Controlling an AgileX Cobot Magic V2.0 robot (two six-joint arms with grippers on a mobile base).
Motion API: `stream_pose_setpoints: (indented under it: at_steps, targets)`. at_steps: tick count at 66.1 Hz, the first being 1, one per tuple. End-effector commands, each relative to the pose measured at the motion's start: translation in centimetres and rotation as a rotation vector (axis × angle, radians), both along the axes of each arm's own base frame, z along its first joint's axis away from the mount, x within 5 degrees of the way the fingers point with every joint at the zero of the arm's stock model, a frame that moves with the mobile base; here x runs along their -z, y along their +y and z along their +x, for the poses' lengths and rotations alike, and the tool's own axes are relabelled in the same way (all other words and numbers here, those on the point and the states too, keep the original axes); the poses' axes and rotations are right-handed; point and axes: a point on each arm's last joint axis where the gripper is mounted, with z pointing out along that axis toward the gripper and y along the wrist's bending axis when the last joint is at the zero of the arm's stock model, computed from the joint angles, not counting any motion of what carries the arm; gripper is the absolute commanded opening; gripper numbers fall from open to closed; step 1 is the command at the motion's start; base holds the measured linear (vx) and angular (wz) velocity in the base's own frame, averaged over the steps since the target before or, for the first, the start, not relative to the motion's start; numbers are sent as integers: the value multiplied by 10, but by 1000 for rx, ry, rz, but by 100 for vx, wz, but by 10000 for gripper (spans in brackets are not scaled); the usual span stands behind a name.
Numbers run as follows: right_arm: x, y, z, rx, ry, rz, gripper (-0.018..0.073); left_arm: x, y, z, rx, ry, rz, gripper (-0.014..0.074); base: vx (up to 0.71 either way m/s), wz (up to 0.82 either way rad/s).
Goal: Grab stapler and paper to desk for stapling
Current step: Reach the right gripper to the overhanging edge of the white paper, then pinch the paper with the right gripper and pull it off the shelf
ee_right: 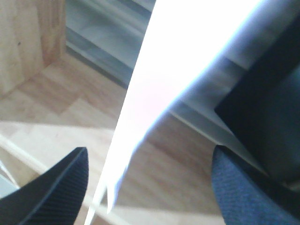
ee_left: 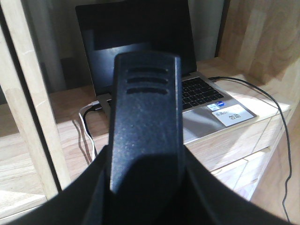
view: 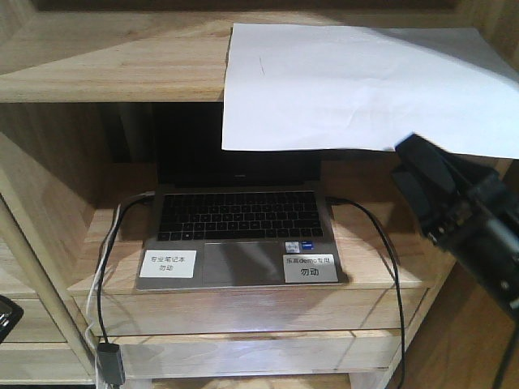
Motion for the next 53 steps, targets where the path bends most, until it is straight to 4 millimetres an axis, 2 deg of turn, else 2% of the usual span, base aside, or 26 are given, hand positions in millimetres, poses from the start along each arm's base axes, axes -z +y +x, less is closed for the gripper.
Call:
stream_pose_setpoints:
  at_steps: [1,11,18,25,32,35,43,53]
  targets:
    - [-26,1,8,-13,-157,78,520,-20,-1,1,-1,-125,-60,-7,0,0]
    - [-35,-1,23,21,-181,124,496,-20,-1,1,-1,-125,-60,-7,0,0]
    - [-40,-2,30,35,-201,148,432,-20,-1,1,-1,-125,-60,-7,0,0]
    - [-45,-1,34,30,-224,162,296,-20,-1,1,-1,-125,-60,-7,0,0]
    - [-47,-1,32,22,-247,173,95,-20,-1,1,-1,-125,-60,-7,0,0]
    - [-47,-1,31,18,-246,177,-19,-20,-1,1,-1,-125,-60,-7,0,0]
    - [-49,0,24,-2,-256,167,-12,-20,-1,1,-1,-125,-60,-7,0,0]
    - [-46,-5,0,4,-274,162,-8,-20,-1,1,-1,-125,-60,-7,0,0]
